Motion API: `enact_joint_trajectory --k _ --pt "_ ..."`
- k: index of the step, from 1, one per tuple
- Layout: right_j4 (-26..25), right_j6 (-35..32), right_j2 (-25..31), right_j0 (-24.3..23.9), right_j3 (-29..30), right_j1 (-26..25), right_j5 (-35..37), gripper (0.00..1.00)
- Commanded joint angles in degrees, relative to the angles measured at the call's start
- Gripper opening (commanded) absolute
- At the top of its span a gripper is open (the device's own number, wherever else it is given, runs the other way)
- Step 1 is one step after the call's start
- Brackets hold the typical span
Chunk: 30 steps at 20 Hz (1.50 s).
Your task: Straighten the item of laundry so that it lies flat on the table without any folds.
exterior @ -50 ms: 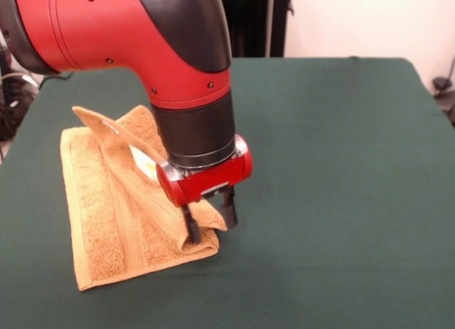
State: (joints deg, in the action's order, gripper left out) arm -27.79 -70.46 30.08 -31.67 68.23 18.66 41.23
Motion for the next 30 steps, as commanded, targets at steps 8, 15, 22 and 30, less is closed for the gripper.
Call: enact_joint_trajectory --k 8,15,22,30 --pt "-2.0 10.39 3.53 2.25 1.64 2.76 5.3 1.0" --pt "-1.9 12.49 3.81 2.69 -1.08 3.06 8.63 1.0" --pt "-1.98 13.07 4.14 2.66 -2.29 2.73 9.97 1.0" --pt "-2.13 13.4 4.54 1.78 -2.78 0.01 9.0 1.0"
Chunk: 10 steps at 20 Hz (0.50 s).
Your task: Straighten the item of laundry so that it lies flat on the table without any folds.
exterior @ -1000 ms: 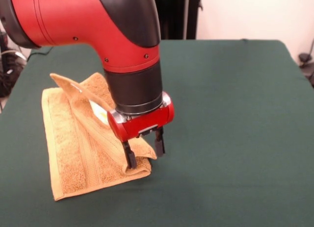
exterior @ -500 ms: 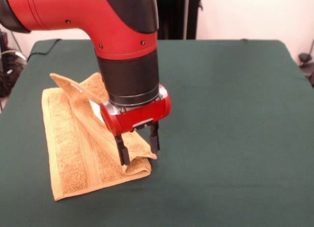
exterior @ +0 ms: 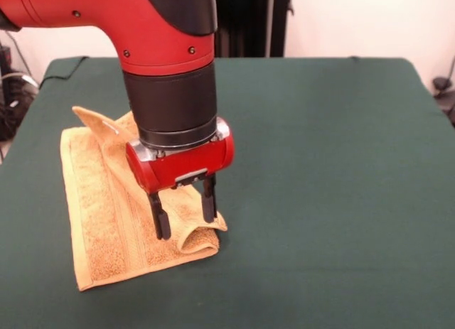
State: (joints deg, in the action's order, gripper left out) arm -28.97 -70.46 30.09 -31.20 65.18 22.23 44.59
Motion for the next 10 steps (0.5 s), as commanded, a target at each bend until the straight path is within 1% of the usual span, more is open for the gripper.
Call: enact_joint_trajectory --k 1,5,10 --pt "-0.94 13.38 4.5 1.18 0.4 -3.68 5.52 1.0" --pt "-0.98 13.15 4.28 0.66 1.04 -3.84 5.13 1.0" --pt "-1.09 12.49 3.74 0.45 1.72 -2.82 5.37 1.0"
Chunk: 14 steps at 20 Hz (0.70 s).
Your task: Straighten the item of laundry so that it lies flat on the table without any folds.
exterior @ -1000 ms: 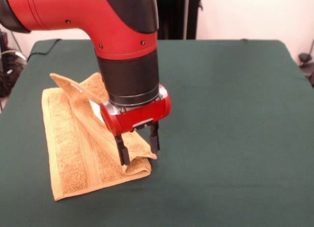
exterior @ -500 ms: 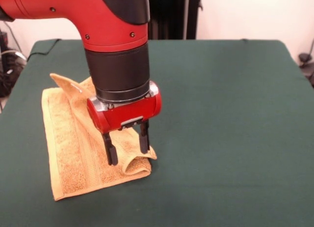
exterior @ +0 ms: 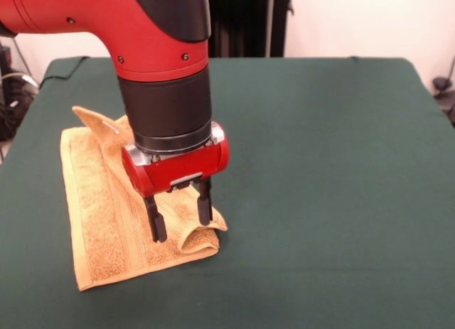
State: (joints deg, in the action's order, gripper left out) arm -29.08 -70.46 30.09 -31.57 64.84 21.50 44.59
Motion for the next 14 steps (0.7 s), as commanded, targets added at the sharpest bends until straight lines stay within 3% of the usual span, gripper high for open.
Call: enact_joint_trajectory --k 1,14 --pt "-0.98 12.57 3.8 0.83 1.95 -2.19 5.45 1.0" --pt "-0.71 13.28 4.3 0.16 1.22 -3.9 5.53 1.0"
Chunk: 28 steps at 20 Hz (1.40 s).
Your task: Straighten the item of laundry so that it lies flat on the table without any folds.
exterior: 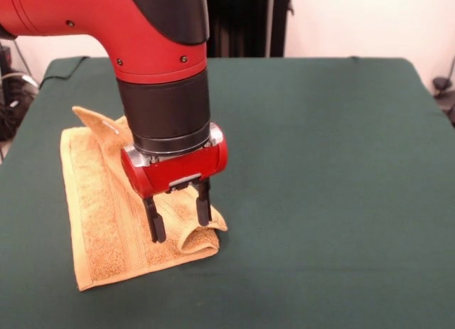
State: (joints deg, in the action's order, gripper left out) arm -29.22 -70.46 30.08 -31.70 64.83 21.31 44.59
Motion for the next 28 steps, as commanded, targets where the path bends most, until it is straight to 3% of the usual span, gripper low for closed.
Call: enact_joint_trajectory --k 1,18,28 --pt "-0.55 13.35 4.24 0.19 1.12 -3.82 5.71 1.0" --pt "-0.45 12.85 3.42 -0.49 0.98 -3.28 7.87 1.0" --pt "-0.07 10.73 3.46 -1.97 3.9 -3.52 5.56 1.0"
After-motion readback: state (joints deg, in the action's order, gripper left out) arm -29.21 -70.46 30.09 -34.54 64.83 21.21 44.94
